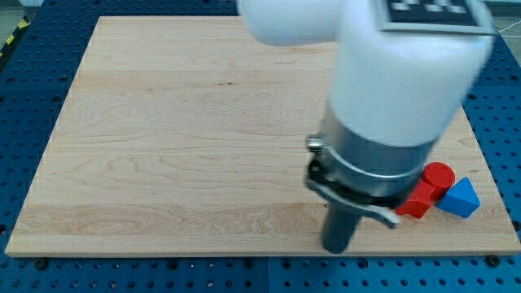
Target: Move the blue triangle a bit left
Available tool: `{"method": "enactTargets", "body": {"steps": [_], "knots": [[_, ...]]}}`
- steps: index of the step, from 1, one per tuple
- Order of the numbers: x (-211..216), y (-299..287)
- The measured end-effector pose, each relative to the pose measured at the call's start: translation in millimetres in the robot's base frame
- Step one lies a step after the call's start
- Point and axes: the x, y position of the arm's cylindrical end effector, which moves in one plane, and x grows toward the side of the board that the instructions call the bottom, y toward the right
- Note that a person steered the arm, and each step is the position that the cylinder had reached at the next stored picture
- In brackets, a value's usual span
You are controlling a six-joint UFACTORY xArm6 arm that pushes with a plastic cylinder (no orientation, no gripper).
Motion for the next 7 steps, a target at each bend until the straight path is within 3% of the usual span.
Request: {"method": "enactTargets", "body": {"steps": [3,4,5,6,7], "knots": [[0.6,85.2],[0.1,143.5],[0.2,146.4],[-1.0,208.7],[-1.1,208.9]]}}
